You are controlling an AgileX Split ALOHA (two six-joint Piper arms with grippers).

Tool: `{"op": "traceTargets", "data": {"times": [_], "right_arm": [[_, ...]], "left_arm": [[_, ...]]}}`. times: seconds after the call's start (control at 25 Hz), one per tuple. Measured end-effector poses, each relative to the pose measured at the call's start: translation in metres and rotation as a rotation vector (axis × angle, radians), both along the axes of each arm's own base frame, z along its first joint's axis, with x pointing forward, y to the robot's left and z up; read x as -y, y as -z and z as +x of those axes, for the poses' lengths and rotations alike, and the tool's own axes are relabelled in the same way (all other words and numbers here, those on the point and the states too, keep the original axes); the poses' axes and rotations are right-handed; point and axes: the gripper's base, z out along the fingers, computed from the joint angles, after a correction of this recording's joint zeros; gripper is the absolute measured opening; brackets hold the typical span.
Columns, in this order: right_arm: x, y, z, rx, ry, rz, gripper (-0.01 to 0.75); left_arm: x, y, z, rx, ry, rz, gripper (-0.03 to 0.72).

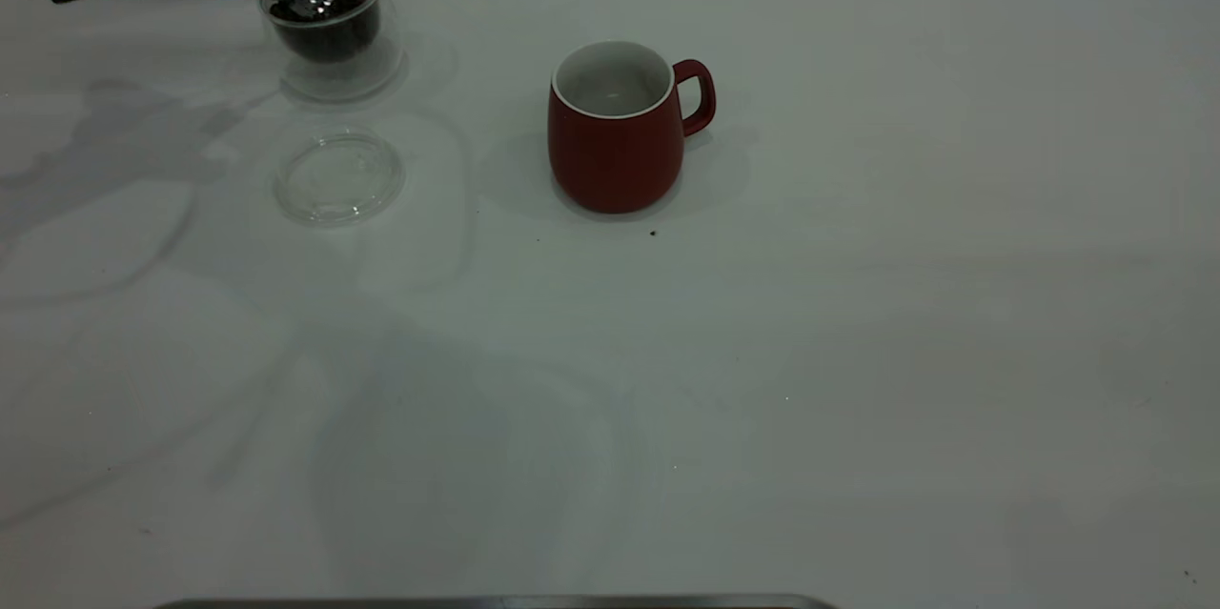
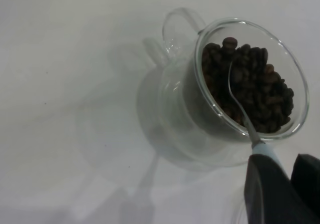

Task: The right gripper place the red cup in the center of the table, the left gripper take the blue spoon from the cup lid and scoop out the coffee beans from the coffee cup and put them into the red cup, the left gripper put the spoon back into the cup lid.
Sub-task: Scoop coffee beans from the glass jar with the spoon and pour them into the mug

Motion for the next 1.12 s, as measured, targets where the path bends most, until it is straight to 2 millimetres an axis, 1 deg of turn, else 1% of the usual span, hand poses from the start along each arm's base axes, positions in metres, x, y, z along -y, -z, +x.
{"op": "traceTargets", "data": {"times": [0.24,0.56,0.84,1.12], "right_arm": [[0.000,0.000,0.000,0.000,0.000,0.000,0.588],[0.000,0.000,0.000,0.000,0.000,0.000,0.588],[0.000,0.000,0.000,0.000,0.000,0.000,0.588],[0.000,0.000,0.000,0.000,0.000,0.000,0.588]], "left_arm": [[0.002,0.009,0.002,-0.053,-0.097,-0.097,0.120],[0.003,0.013,0.001,-0.233,-0.274,-0.280,0.120],[0.008,0.014,-0.004,-0.378,-0.317,-0.387,0.120],[0.008,0.014,-0.005,-0.428,-0.364,-0.423,0.120]]}}
